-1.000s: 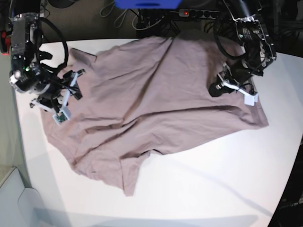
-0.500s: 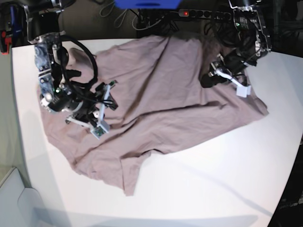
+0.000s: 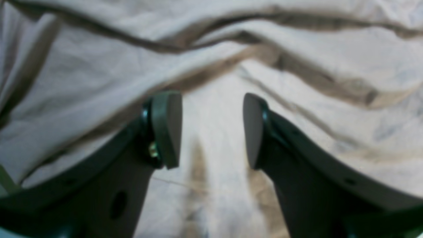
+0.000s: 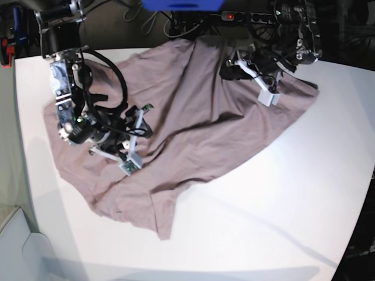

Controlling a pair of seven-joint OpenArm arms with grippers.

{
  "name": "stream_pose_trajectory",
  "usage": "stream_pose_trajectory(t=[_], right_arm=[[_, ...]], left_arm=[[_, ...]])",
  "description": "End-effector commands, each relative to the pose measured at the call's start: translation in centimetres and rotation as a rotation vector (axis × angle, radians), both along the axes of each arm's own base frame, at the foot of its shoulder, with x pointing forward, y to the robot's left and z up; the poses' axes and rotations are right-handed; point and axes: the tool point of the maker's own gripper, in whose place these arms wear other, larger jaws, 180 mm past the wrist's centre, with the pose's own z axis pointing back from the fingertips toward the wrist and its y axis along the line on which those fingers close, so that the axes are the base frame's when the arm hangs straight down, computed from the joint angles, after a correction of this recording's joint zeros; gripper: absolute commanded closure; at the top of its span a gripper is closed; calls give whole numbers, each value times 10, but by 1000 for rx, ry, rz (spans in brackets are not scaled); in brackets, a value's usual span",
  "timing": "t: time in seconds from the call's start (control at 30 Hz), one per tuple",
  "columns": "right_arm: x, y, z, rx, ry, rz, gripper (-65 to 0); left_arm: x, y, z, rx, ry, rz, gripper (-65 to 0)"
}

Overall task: Layout the t-shirt on the table in an organized manner, then fold the t-shirt properly
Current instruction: 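Move the left gripper inward over the shirt and pinch the fabric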

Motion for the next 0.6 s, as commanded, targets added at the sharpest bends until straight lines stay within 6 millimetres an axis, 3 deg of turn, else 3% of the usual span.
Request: stream_pose_trajectory(t=[0.0,0.17,0.3,0.4,0.5,0.57], right_arm=[[11,2,15,18,-52,5,-303],[11,0,15,15,-54,5,-303],[12,-7,15,-1,-57,1,-303],[12,-11,15,-11,-58,-1,-303],[12,-16,15,-23,-58,-2,-303],[12,-17,14,-26,-58,-2,-303]], left_arm=[[9,-4,17,-40,-53,2,-133],[21,-8,60,-120,-162,-21,-133],[25,3,73,-122,-198,-29,-133],[32,33,73,-107,-206,52,-133],[39,82,57,-78,-172,215,-133],[45,104,51,-78,-154,286,-133]])
